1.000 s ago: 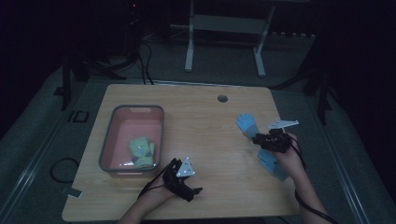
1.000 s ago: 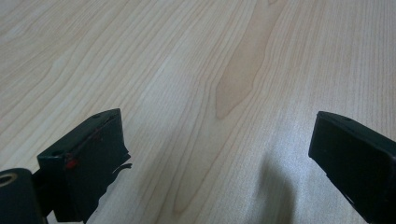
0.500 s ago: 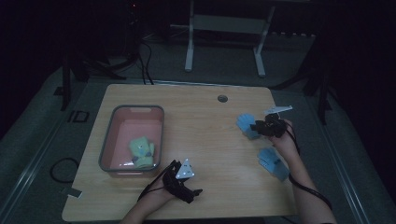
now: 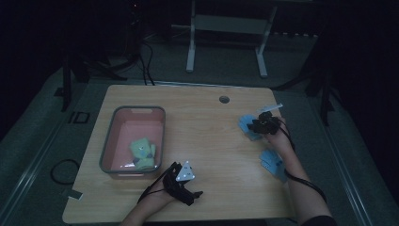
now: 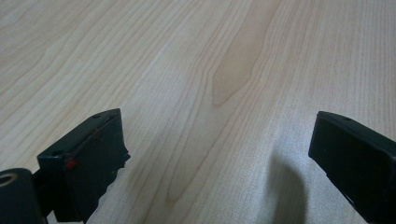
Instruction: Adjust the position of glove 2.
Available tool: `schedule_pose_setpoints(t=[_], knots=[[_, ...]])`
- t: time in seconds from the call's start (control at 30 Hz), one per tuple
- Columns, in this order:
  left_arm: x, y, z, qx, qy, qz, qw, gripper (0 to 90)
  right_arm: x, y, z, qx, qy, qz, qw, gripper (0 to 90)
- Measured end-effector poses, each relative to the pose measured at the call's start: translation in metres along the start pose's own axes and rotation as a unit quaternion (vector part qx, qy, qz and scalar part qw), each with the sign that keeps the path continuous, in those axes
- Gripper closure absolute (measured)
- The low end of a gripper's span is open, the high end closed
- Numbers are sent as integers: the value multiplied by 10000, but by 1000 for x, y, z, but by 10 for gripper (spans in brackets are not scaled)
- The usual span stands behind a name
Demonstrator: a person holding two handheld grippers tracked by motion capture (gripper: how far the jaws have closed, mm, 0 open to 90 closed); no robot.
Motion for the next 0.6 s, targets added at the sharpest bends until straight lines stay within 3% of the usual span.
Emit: schedule_pose_setpoints(t=[0.13, 0.27, 0.43, 0.6], knots=[[0, 0, 0, -35, 11, 52, 10000, 41, -1, -12, -5, 245, 92, -108, 9996, 596], [1, 0, -1, -27, 7, 50, 10000, 41, -1, -15, -8, 179, -6, -56, 9998, 629], [0, 0, -1, -17, -35, 76, 10000, 41, 0, -15, -10, 103, -249, 87, 9996, 771], [1, 1, -1, -8, 12, 91, 10000, 41, 1, -15, -8, 198, -575, 100, 9981, 811]])
Point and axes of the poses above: each handheld gripper's, and its own axes: y roughly backward along the jaws, z roughly out of its top, x roughly to its left, the point moved 4 cm from there along -y, roughly forward along the jaws, and after that the axes turned 12 degrees about x, right-handed, at the moved point
